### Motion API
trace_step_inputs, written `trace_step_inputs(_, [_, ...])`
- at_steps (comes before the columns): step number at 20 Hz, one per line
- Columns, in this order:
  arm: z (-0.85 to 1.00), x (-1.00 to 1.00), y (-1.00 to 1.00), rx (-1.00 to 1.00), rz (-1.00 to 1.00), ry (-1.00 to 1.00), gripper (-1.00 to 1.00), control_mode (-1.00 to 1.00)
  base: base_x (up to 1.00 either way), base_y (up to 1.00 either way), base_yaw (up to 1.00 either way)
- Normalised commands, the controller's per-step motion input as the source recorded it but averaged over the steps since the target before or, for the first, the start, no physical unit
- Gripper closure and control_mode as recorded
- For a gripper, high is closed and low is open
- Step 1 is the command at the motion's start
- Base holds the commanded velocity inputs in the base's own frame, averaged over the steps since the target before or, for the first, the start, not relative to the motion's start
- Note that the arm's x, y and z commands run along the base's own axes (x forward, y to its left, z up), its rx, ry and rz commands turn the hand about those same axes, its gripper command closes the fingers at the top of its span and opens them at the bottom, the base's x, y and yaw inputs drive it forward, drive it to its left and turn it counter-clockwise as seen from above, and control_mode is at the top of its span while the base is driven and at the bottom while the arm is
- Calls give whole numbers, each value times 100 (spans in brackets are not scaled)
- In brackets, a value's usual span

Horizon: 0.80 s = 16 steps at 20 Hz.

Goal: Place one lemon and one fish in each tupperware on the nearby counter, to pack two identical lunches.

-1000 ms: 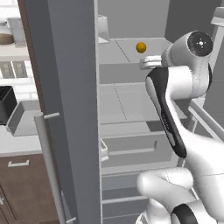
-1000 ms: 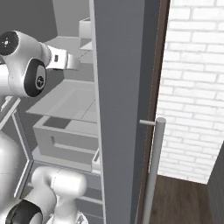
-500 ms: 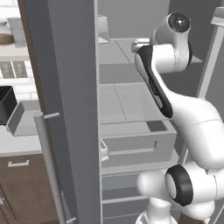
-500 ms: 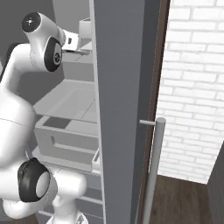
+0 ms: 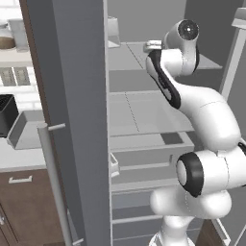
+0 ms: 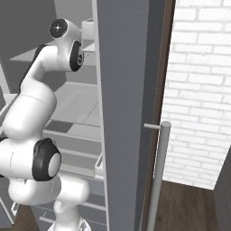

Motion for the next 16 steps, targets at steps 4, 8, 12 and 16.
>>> trace_step_inputs(4, [6,47,-32,6,0,9,-100,-100,0,0,0])
trace_step_inputs(8, [-1,36,3,1,5,6,-100,-100,0,0,0])
trace_step_inputs(12, [0,41,1,0,10,0,-100,-100,0,0,0])
trace_step_inputs(16, [-19,37,0,0,5,-1,-100,-100,0,0,0])
